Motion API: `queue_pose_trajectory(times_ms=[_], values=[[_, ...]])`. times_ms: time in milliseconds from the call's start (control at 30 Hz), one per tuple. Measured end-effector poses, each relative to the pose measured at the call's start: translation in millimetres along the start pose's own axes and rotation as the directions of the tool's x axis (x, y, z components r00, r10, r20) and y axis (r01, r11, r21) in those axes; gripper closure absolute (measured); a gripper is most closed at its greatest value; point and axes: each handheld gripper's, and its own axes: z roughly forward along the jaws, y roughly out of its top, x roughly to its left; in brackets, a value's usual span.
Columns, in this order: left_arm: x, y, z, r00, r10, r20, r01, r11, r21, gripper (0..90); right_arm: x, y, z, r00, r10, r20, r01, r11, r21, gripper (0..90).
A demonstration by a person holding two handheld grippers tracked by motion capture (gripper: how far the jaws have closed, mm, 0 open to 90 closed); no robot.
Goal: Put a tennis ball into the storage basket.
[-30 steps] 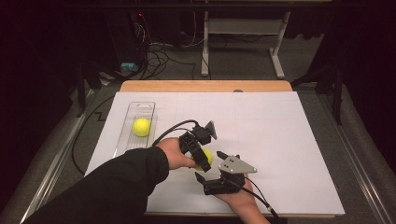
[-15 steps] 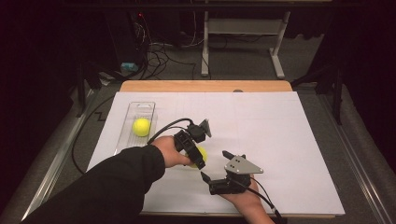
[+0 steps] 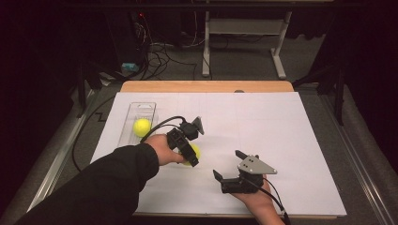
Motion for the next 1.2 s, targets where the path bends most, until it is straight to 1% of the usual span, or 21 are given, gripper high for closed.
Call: queue_pose_trajectory(times_ms=[167,333,467,500,733,833,900,1067,1167,1200], values=[[5.9,-5.7,-0.9,0.9999,-0.015,0.000,0.015,0.9999,0.001,26.8,-8.8,-4.2,-5.4,0.9995,-0.001,0.030,0.001,1.000,0.005,0.0],[11.0,-11.1,-1.3,0.9996,-0.028,-0.001,0.028,0.9996,0.006,26.8,-19.3,-8.9,-12.2,0.9977,0.014,0.066,-0.014,1.000,0.004,0.0],[13.6,-13.4,-2.9,0.9996,-0.027,0.000,0.027,0.9996,0.008,26.8,-29.5,-13.3,-19.7,0.9949,0.031,0.096,-0.031,1.000,-0.001,0.0],[13.8,-14.1,-3.2,0.9994,-0.035,0.002,0.035,0.9994,0.001,26.8,-31.3,-14.0,-21.3,0.9942,0.034,0.102,-0.034,0.999,-0.001,0.0],[17.2,-17.7,-6.2,0.9994,-0.036,-0.002,0.036,0.9993,0.007,26.8,-46.9,-19.0,-38.1,0.9861,0.061,0.155,-0.058,0.998,-0.018,0.0],[18.9,-19.4,-6.9,0.9990,-0.045,-0.002,0.045,0.9990,-0.002,26.8,-52.4,-21.5,-44.7,0.9822,0.071,0.174,-0.068,0.997,-0.024,0.0],[19.7,-20.0,-7.4,0.9989,-0.047,-0.005,0.047,0.9989,0.002,26.8,-56.2,-23.3,-49.3,0.9795,0.074,0.188,-0.070,0.997,-0.027,0.0],[19.3,-19.6,-7.1,0.9990,-0.045,-0.004,0.045,0.9990,0.002,26.8,-64.6,-28.0,-60.4,0.9729,0.094,0.211,-0.088,0.995,-0.036,0.0],[18.9,-18.6,-6.1,0.9991,-0.043,0.000,0.043,0.9990,0.008,26.8,-66.8,-30.3,-63.4,0.9711,0.098,0.217,-0.093,0.995,-0.034,0.0],[18.4,-18.3,-5.7,0.9991,-0.042,-0.006,0.042,0.9991,0.008,26.8,-67.1,-30.4,-63.8,0.9710,0.098,0.218,-0.093,0.995,-0.034,0.0]])
